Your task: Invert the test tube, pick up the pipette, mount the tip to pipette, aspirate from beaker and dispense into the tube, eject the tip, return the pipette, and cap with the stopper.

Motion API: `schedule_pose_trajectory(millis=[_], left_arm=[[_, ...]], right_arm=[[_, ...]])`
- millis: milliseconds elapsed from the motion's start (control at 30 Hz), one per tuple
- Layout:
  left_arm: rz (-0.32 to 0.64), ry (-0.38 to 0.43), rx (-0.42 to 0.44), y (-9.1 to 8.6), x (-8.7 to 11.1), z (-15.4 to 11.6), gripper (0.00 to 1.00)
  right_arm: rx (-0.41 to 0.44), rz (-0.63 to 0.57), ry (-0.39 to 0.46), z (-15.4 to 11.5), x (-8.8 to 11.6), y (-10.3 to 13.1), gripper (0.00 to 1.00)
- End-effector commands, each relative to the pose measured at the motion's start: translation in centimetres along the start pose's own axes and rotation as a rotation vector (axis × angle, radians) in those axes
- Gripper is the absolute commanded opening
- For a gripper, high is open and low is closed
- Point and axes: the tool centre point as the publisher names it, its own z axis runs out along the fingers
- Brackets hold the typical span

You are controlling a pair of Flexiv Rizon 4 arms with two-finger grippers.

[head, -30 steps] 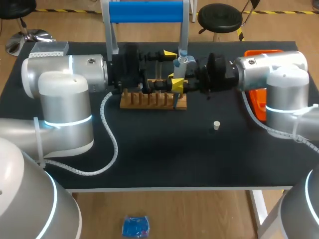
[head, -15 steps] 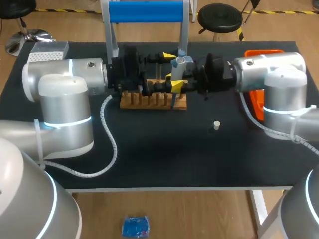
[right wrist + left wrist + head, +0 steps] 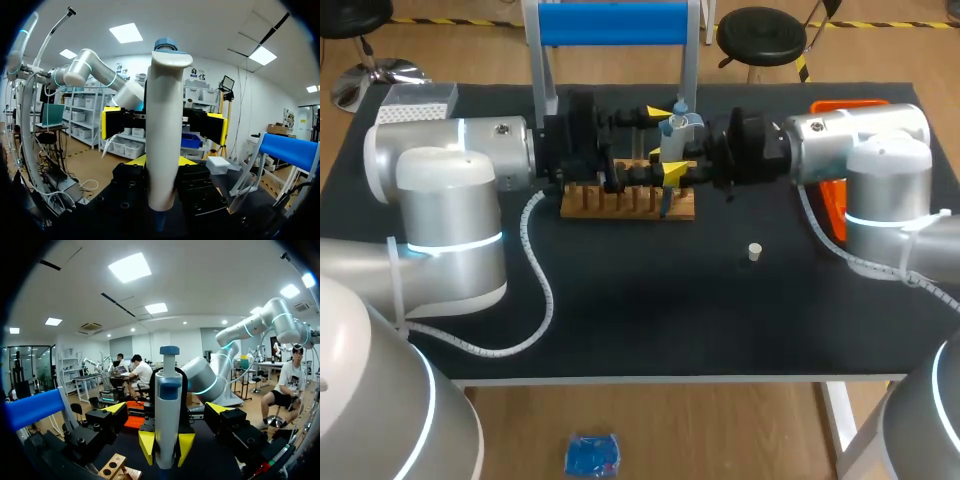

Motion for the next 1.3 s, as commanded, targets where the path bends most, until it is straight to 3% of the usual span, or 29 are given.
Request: schedule_pose_trajectory(millis=[33,133,167,200,233,267,333,667,700,733,1300], left_arm=[[0.001,0.001,0.000,0.09,-0.03,0.07,1.00],[0.000,0.001,-0.003,0.10,-0.03,0.08,1.00],[0.000,0.001,-0.004,0.10,-0.03,0.07,0.97],[0.000,0.001,-0.005,0.10,-0.03,0.07,0.87],[0.001,0.002,-0.005,0.10,-0.04,0.08,0.66],[0.000,0.003,-0.009,0.09,-0.04,0.08,0.25],[-0.001,0.003,-0.015,0.09,-0.07,0.12,0.00],[-0.002,-0.004,-0.017,0.12,-0.10,0.13,0.00],[-0.002,-0.004,-0.017,0.12,-0.10,0.12,0.00],[-0.002,-0.004,-0.018,0.13,-0.10,0.12,0.00],[-0.005,-0.003,-0.018,0.18,-0.14,0.10,0.00]], right_arm=[[0.000,-0.001,-0.003,0.10,0.03,0.02,0.00],[0.000,-0.001,-0.003,0.10,0.03,0.02,0.00],[0.000,-0.001,-0.003,0.10,0.03,0.02,0.00],[0.000,-0.001,-0.003,0.10,0.03,0.02,0.00],[0.000,-0.001,-0.003,0.10,0.03,0.02,0.00],[0.000,-0.001,-0.003,0.10,0.03,0.02,0.00],[0.000,-0.001,-0.003,0.10,0.03,0.02,0.00],[0.000,-0.001,-0.003,0.10,0.03,0.02,0.00],[0.000,-0.001,-0.003,0.10,0.03,0.02,0.38],[0.000,-0.001,-0.003,0.10,0.03,0.02,1.00],[0.000,-0.001,-0.003,0.10,0.03,0.02,1.00]])
